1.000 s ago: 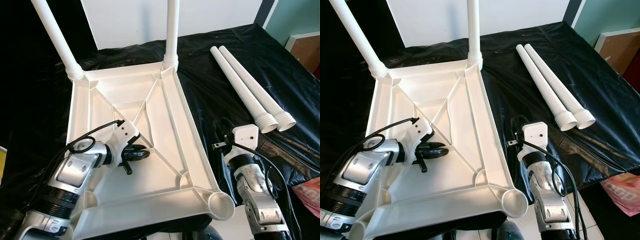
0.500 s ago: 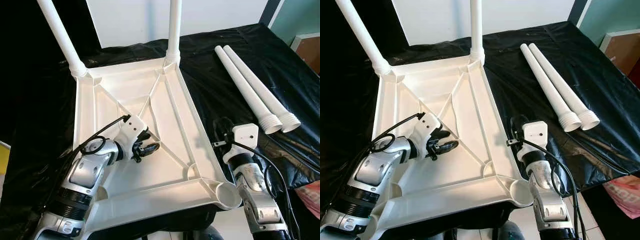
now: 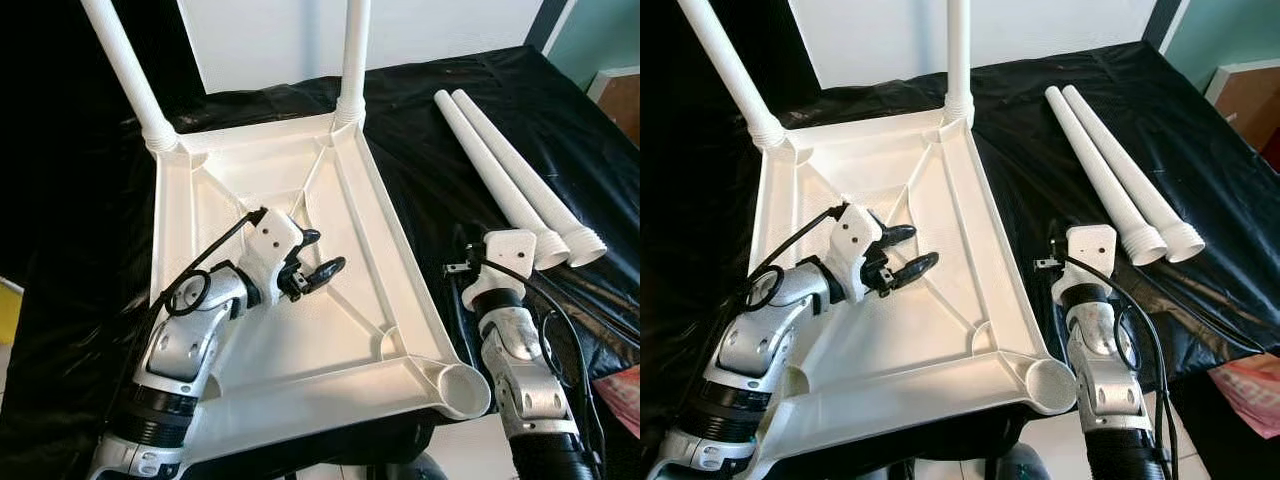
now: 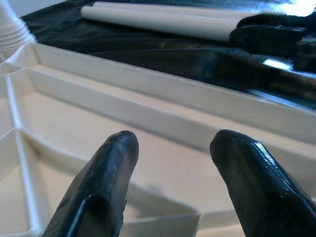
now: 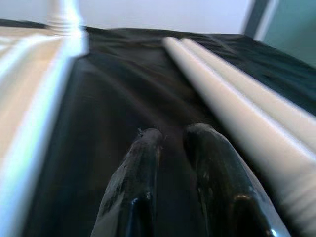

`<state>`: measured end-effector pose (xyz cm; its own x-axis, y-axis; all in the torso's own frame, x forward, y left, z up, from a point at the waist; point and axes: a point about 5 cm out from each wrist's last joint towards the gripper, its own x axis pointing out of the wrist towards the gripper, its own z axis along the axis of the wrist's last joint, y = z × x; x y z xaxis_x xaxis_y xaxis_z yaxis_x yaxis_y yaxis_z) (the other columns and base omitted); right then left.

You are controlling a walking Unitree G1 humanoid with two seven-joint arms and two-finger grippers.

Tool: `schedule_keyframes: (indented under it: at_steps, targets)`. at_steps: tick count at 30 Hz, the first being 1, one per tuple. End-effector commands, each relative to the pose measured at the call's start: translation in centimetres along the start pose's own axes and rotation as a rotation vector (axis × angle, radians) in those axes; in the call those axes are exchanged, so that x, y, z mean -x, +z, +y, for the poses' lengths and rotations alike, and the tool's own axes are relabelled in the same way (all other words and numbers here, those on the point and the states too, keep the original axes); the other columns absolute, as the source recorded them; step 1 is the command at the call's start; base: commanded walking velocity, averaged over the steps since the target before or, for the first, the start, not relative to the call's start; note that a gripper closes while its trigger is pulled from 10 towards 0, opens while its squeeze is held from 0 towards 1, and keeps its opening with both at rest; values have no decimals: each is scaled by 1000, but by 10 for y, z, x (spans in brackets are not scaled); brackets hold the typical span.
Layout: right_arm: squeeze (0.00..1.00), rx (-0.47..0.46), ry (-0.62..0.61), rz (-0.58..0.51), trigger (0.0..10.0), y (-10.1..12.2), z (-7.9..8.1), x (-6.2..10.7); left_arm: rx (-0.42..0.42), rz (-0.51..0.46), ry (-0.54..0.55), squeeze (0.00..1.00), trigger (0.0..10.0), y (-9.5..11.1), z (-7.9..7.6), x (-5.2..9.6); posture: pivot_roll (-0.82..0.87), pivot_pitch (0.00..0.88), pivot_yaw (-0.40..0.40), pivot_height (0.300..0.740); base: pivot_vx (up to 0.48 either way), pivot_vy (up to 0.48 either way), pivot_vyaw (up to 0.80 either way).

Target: Building children table

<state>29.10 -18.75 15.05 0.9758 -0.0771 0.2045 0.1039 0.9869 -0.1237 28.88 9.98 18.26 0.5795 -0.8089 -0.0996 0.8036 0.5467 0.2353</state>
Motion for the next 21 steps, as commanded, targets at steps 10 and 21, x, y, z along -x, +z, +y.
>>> schedule_keyframes:
  at_steps: [10,21]
  targets:
    - [1000,-91,-184,81,10000,-20,-32,2,22,-63,56,0,10000,4,1,-2,-1,153,2,740,0,0,0]
    - [902,-194,-272,90,10000,-30,-35,15,21,-84,58,0,10000,5,0,-4,-11,156,5,740,0,0,0]
